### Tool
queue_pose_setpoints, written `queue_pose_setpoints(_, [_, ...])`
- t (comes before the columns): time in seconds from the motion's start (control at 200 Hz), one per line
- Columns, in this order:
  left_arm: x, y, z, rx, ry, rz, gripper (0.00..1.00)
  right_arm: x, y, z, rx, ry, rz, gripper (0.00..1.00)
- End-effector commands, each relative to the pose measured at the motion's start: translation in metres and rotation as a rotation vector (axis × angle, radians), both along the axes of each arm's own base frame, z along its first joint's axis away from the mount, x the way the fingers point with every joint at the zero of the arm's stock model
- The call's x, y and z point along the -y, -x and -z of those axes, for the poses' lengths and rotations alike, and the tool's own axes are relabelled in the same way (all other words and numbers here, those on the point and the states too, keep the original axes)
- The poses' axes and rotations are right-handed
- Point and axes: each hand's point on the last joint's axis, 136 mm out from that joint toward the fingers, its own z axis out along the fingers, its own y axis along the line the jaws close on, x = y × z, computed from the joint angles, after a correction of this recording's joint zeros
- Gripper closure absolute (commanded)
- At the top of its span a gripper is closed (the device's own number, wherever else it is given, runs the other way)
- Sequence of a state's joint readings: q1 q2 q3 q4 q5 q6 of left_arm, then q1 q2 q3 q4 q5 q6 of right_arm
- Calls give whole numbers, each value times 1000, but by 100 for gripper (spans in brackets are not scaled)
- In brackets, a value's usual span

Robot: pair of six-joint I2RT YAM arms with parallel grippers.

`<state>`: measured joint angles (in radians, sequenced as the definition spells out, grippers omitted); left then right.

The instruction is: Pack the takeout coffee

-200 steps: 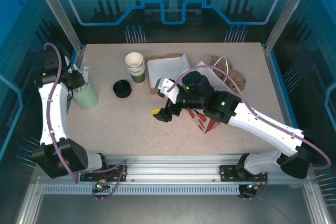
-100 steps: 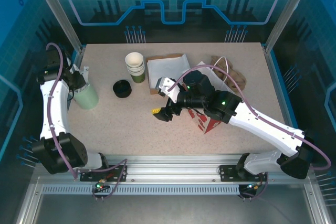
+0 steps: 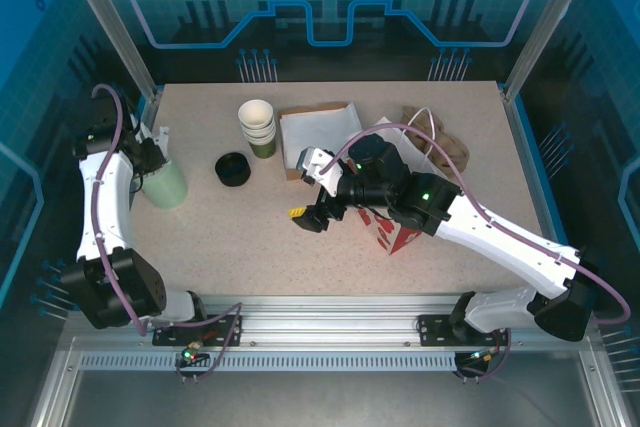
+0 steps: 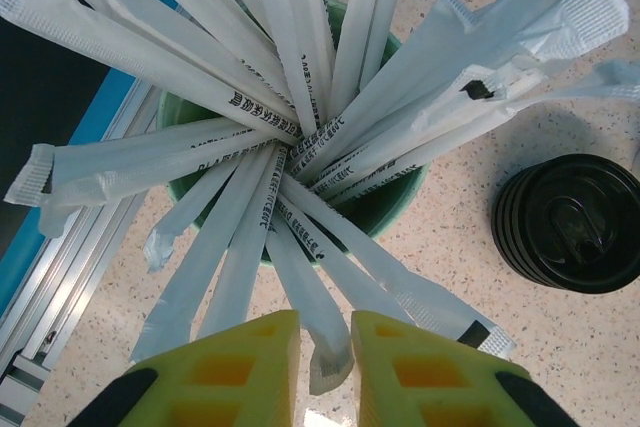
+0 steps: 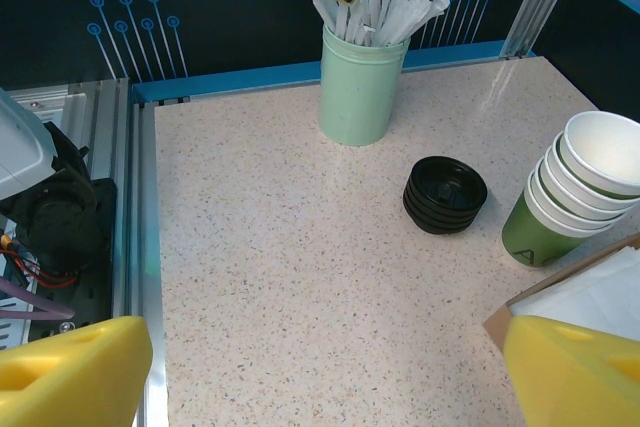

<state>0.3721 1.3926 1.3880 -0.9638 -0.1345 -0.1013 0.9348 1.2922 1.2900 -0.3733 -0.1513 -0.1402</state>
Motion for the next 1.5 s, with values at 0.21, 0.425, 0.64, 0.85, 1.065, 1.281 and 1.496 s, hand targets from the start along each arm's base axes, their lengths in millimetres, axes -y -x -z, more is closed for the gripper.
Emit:
queue_pose_setpoints(0.21, [-3, 4, 2, -19, -2, -5, 90, 0, -1, -6, 11, -16, -14, 8])
queue_pose_setpoints(0.425, [-5, 13, -42, 72, -72, -16, 97, 0, -1, -9, 6, -20, -12, 8])
queue_pose_setpoints(0.64, [1, 36, -130, 276, -174, -25, 100, 7, -3, -20, -9, -42, 15, 8])
queue_pose_setpoints(0.85, [61, 63, -245, 646, -124, 102, 100, 28, -12, -44, -5, -59, 86, 8])
queue_pose_setpoints(1.065, [167, 89, -334, 1001, 303, 448, 100, 84, -31, -72, 36, -39, 266, 7])
queue_pose_setpoints(1.281, [209, 86, -354, 1065, 523, 600, 100, 161, -42, -91, 59, -30, 527, 7])
queue_pose_setpoints(1.496, [271, 46, -321, 899, 572, 770, 100, 206, -39, -88, 41, -3, 663, 7])
